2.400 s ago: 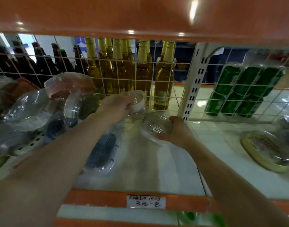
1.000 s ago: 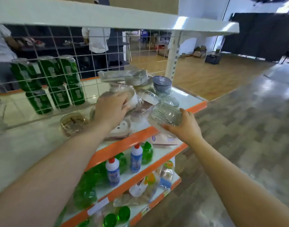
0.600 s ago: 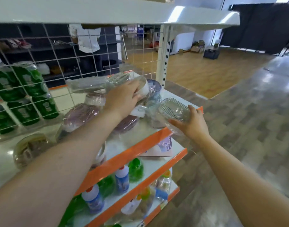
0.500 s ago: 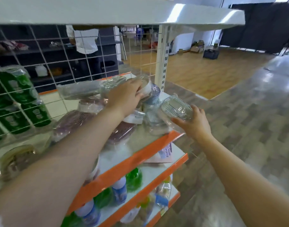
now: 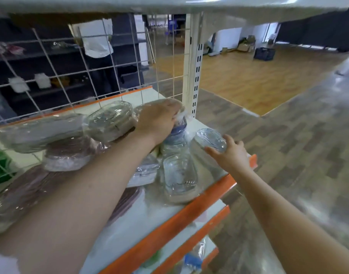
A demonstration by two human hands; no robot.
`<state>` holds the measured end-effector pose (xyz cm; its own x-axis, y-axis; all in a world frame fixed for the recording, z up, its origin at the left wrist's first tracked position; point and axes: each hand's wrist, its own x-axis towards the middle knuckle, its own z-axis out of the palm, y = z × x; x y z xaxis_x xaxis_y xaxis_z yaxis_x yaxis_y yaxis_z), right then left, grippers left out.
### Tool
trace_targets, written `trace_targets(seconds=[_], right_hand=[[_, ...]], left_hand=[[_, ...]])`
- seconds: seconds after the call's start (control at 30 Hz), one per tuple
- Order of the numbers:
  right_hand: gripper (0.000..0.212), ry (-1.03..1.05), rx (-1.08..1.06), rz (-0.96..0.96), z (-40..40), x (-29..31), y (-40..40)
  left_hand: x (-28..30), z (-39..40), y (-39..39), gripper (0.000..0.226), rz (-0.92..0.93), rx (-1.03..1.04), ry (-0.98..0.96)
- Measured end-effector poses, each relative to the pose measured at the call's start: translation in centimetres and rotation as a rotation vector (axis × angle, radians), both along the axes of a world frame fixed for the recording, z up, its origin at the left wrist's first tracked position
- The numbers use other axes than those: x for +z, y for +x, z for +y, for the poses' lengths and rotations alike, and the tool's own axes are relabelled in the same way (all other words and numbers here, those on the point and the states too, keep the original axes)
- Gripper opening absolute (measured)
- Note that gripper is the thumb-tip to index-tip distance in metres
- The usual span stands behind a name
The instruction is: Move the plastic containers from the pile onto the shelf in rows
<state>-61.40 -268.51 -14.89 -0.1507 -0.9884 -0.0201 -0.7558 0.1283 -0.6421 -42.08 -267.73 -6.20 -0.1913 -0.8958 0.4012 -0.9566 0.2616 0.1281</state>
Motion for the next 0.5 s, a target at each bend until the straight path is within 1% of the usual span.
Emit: trace_targets(seconds=[0.07, 0.13, 0.27, 0.37, 0.5], right_hand=[[0.075, 0.041, 0.044, -0.01, -1.3, -0.8, -0.2], [0.072, 0.057, 0.095, -0.001, -2.4, -1.4, -0.4], [0.074, 0.077, 0.2, 0.03, -4.2, -1.5, -1.2], [0.073, 0.042, 0.262, 0.087, -5.1, -1.5, -1.8], [0.068, -0.029, 0.316, 0.126, -5.5, -1.3, -2.1]], left_hand=[[-0.5, -1.1, -0.5, 0.018, 0.013, 0.014, 0.042], [-1.0, -2.2, -0.9, 0.021, -0.016, 0.058, 0.072], [-1.6, -3.9, -1.3, 0.04, -0.099, 0.183, 0.11], [-1.6, -4.8, -1.8, 0.048, -0.114, 0.205, 0.14], [-1.3, -5.0, -2.2, 0.048, -0.09, 0.234, 0.154]])
